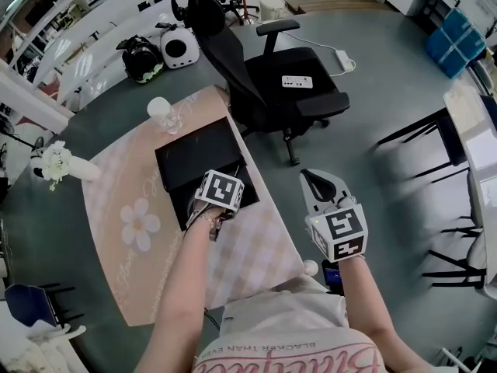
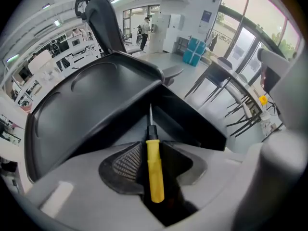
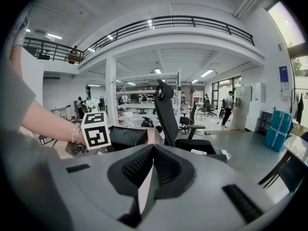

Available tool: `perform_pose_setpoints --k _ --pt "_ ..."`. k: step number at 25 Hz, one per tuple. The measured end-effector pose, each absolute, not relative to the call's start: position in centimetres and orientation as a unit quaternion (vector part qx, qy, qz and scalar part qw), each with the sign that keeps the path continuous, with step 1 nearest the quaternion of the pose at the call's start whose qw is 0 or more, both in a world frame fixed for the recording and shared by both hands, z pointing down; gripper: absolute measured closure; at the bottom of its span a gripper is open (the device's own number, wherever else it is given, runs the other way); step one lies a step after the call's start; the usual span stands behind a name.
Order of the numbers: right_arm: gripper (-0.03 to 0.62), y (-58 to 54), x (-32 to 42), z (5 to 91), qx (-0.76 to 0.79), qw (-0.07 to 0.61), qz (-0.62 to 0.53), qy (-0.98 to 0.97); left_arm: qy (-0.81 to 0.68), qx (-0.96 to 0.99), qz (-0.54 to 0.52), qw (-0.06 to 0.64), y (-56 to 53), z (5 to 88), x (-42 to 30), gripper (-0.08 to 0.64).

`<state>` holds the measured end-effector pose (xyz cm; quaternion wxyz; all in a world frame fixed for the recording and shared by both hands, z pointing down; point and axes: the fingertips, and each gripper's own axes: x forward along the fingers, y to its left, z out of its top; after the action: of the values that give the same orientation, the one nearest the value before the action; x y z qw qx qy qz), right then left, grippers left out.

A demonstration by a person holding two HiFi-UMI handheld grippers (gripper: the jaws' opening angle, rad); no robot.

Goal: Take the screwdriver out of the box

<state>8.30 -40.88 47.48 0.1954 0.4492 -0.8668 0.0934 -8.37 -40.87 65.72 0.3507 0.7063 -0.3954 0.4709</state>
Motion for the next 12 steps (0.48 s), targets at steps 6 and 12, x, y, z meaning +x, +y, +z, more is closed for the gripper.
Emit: perform_pose_setpoints --k 6,12 --pt "0.586 -40.7 7.5 47.1 0.439 0.195 0.087 -0.873 -0.388 0.709 0.467 0.359 -40.9 65.6 -8.4 0.468" --pt "0.586 -40.3 7.5 46.6 0.437 0.192 0.082 -0.875 -0.376 0.701 0.493 0.353 -39.9 65.8 -8.4 0.477"
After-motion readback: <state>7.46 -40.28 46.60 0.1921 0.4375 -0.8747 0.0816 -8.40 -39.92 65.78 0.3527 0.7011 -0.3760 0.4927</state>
